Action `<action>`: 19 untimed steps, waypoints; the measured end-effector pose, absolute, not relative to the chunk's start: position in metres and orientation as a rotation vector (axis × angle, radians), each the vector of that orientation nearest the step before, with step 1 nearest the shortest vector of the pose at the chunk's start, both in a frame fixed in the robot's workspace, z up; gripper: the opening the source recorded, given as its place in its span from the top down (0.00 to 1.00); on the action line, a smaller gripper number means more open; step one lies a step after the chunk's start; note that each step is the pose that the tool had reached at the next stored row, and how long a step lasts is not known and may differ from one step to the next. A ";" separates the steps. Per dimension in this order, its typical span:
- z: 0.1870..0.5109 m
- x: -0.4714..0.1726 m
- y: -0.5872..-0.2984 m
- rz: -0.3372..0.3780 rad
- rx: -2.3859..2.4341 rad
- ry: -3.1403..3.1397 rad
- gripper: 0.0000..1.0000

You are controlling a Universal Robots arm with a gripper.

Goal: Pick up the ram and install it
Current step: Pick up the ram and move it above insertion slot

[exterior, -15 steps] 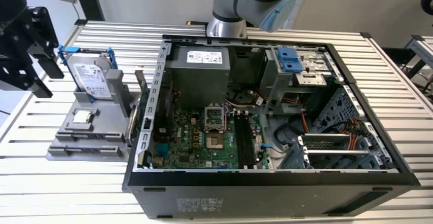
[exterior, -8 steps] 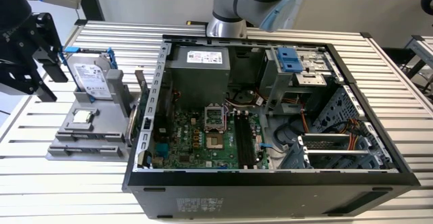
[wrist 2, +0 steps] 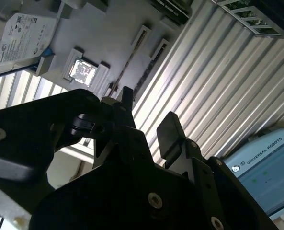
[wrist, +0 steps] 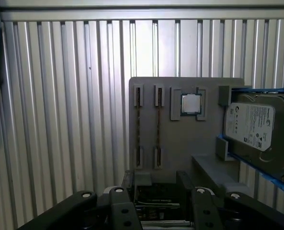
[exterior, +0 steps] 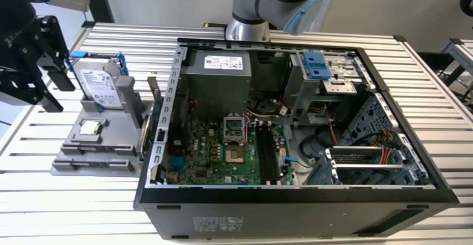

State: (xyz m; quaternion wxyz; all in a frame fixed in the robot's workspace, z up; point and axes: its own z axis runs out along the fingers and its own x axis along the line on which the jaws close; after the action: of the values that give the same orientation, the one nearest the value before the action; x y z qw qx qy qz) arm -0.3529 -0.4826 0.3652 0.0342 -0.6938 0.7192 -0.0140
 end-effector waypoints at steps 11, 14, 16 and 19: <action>0.357 -0.353 -0.483 -0.054 -2.128 2.205 0.00; 0.353 -0.353 -0.483 -0.055 -2.128 2.204 0.00; 0.352 -0.353 -0.483 -0.045 -2.127 2.199 0.00; 0.351 -0.353 -0.483 -0.025 -2.130 2.183 0.00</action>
State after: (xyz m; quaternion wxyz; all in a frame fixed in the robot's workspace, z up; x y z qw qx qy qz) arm -0.3534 -0.4826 0.3514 0.0461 -0.6976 0.7150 -0.0083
